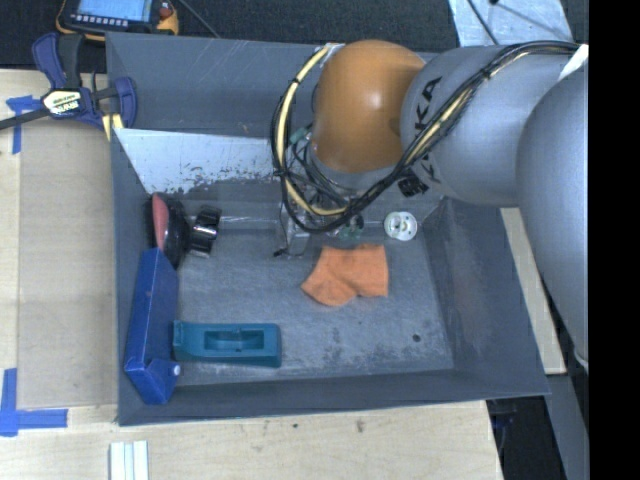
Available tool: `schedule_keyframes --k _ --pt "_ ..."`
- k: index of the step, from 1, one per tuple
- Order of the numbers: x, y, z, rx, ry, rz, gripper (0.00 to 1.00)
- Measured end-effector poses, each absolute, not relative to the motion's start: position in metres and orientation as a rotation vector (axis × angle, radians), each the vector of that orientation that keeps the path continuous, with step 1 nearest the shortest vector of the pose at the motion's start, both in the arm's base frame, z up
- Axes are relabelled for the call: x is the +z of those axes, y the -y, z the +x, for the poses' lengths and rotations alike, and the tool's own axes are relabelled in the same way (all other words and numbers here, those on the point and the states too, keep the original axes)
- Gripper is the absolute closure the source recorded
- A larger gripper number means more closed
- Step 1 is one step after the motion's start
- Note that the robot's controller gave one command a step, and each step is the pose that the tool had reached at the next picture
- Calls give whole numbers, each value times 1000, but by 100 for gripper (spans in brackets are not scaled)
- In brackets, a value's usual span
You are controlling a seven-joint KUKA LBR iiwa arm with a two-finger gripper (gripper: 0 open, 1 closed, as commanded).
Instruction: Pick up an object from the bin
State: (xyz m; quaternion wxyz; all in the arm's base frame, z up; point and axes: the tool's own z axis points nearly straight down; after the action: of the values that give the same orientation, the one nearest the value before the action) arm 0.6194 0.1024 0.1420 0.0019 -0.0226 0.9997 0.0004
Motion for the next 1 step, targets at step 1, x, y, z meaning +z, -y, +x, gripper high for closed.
schedule_keyframes --k 1 --pt "142 -102 619 1 -3137 -70 0"
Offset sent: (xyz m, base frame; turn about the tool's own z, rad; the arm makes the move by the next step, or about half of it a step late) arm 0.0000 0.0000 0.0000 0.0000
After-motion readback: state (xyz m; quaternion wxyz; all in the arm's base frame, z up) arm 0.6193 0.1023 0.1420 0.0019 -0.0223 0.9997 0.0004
